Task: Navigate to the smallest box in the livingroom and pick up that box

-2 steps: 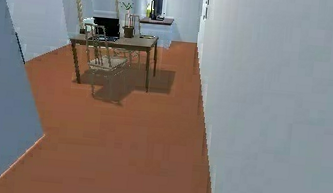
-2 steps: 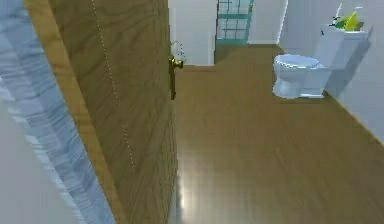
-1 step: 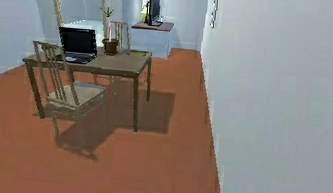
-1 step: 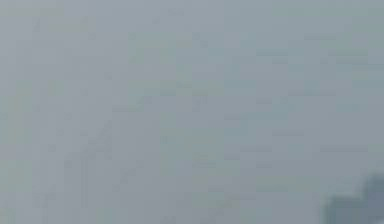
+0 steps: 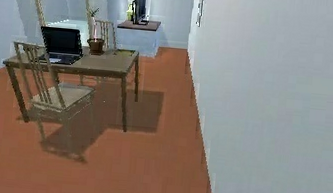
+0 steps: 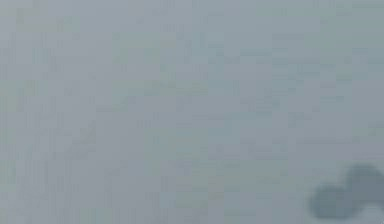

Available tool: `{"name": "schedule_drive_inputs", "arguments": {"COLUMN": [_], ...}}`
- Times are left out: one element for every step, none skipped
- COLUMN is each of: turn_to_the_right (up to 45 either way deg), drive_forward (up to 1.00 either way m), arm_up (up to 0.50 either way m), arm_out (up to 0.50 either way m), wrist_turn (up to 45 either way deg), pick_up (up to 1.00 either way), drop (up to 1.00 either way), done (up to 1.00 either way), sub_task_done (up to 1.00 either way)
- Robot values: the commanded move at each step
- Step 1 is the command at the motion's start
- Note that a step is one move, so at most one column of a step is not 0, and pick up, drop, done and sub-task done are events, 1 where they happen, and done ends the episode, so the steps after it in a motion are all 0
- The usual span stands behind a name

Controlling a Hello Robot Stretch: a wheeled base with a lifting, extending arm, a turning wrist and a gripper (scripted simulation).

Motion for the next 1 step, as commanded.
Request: {"name": "schedule_drive_inputs", "arguments": {"turn_to_the_right": [0.0], "drive_forward": [1.00], "arm_up": [0.00], "arm_out": [0.00], "wrist_turn": [0.0], "pick_up": [0.00], "drop": [0.00], "done": [0.00], "sub_task_done": [0.00]}}
